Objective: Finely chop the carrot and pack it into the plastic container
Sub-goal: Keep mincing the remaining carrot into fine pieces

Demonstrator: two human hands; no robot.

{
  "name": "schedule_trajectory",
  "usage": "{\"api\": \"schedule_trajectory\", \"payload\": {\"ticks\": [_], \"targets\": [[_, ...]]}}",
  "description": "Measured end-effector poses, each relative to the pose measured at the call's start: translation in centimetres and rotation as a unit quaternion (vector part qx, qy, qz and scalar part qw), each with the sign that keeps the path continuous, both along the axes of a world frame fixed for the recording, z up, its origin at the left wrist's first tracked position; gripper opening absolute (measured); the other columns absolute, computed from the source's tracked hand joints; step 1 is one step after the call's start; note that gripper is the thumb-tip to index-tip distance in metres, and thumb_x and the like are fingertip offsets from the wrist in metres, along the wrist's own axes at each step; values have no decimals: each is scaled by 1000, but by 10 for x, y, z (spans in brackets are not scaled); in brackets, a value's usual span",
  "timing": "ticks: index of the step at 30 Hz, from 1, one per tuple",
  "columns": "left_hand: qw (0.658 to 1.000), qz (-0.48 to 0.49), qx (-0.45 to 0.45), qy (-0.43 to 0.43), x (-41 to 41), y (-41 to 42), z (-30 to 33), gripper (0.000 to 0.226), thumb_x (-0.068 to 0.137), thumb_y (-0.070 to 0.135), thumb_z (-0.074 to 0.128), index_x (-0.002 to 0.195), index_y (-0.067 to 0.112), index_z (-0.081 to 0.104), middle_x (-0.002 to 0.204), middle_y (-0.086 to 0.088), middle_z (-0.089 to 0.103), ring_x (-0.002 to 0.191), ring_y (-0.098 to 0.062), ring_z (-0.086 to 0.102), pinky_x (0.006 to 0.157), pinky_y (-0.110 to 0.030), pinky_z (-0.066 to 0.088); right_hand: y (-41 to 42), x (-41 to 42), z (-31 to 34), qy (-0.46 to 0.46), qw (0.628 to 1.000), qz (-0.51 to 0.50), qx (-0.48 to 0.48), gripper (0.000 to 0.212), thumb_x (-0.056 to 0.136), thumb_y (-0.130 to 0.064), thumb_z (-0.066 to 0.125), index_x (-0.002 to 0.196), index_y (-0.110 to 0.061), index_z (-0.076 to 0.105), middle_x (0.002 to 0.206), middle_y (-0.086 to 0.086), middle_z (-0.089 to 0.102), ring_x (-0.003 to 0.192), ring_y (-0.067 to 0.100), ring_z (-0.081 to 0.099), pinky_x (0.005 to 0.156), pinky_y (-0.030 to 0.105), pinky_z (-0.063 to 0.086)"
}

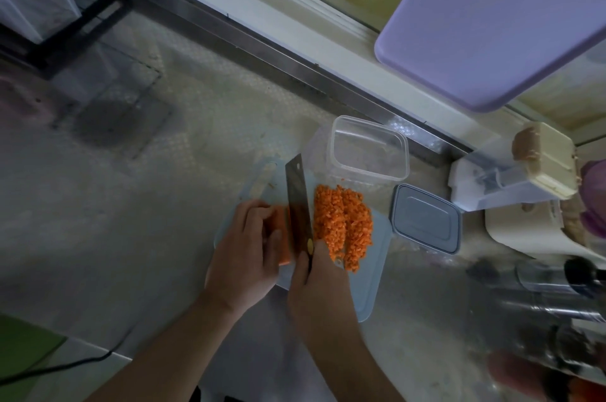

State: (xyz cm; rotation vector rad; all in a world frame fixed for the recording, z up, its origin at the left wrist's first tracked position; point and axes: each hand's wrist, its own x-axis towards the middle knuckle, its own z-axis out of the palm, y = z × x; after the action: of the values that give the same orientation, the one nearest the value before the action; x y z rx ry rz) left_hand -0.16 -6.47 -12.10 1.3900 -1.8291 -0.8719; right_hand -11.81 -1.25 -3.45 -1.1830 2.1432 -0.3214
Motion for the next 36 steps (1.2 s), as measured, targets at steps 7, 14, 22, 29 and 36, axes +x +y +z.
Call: {"api": "schedule_trajectory", "payload": {"ticks": [7,14,22,29,36], "targets": [[1000,13,0,-9,0,0,-2,16,102,22,55,117,17,58,127,9,48,106,-6,56,82,-15,42,16,3,16,-18,1000,9,-1,14,107,-32,39,98,-25,48,70,-3,59,60,14,55,47,22,37],[1000,12,-3,-9,-1,0,-4,17,100,12,61,116,14,59,126,6,49,108,-8,55,86,-19,45,22,8,21,-10,1000,9,-2,15,108,-29,38,95,-27,46,69,-2,59,60,17,58,49,26,38],[1000,16,4,-6,-2,-1,-1,18,99,12,61,117,14,59,127,9,47,106,-8,56,82,-14,41,20,8,19,-5,1000,14,19,13,107,-27,38,96,-26,46,69,1,58,59,17,57,49,27,37],[1000,19,7,-14,-1,-1,-2,18,100,15,60,118,13,59,128,8,48,106,-8,56,83,-17,43,22,8,21,0,1000,16,15,14,107,-26,38,96,-28,46,67,-3,56,56,12,54,45,22,37],[1000,15,8,-4,-1,-1,-4,18,101,13,61,119,11,59,130,8,47,104,-7,57,79,-16,45,22,9,21,-3,999,20,25,11,107,-26,37,100,-29,45,71,-5,57,60,11,55,47,21,38]]}}
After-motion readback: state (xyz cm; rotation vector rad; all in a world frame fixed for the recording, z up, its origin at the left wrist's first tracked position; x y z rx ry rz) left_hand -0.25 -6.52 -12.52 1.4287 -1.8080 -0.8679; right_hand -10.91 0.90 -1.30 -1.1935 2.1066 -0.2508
